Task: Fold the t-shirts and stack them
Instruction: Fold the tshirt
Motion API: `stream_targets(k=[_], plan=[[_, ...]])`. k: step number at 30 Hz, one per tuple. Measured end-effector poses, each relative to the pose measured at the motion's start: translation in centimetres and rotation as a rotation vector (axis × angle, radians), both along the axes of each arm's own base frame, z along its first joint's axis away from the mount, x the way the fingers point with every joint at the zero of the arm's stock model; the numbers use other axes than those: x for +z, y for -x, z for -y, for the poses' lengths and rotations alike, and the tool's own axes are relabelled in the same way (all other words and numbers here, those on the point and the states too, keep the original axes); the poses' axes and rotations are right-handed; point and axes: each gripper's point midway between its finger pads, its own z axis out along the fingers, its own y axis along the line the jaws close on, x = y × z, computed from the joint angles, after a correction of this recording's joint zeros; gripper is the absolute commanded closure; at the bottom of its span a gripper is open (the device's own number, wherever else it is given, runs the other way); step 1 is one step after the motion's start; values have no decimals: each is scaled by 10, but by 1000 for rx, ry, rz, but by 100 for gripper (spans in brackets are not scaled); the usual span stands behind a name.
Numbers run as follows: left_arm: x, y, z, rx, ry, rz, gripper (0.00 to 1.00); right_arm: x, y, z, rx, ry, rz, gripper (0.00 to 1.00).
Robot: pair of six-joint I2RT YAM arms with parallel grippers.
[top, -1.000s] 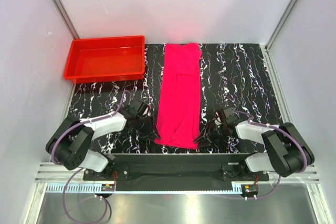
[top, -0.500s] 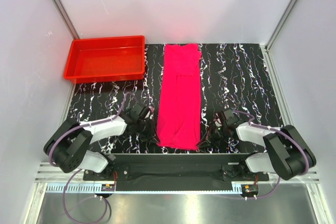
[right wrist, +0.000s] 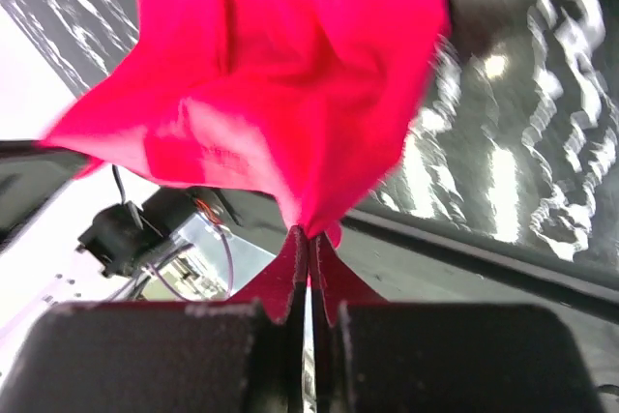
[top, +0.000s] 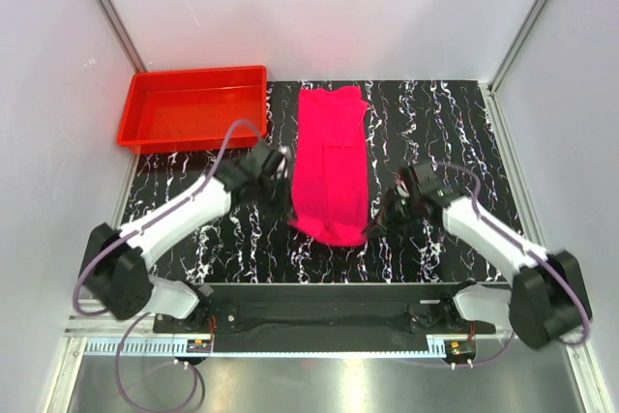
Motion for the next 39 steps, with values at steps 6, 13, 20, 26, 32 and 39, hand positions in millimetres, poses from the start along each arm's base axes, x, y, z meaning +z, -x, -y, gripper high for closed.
stream_targets(k=[6, 13, 20, 26, 32, 39], plan=[[19, -73, 4, 19, -41, 34, 100, 19, -75, -12, 33, 73, 29, 100], [-8, -138, 6, 29, -106, -43, 100, 21, -175, 8, 23, 122, 58, 100], [-15, -196, 17, 41, -88, -16, 100, 0, -231, 19, 58, 115, 51, 100], [-23, -216, 11, 69, -58, -34, 100, -11, -252, 7, 127, 61, 52, 100], [-37, -227, 3, 95, -42, -59, 96, -24, -258, 3, 144, 37, 21, 100], [-46, -245, 10, 94, -5, -56, 87, -33, -257, 9, 133, 49, -19, 99]])
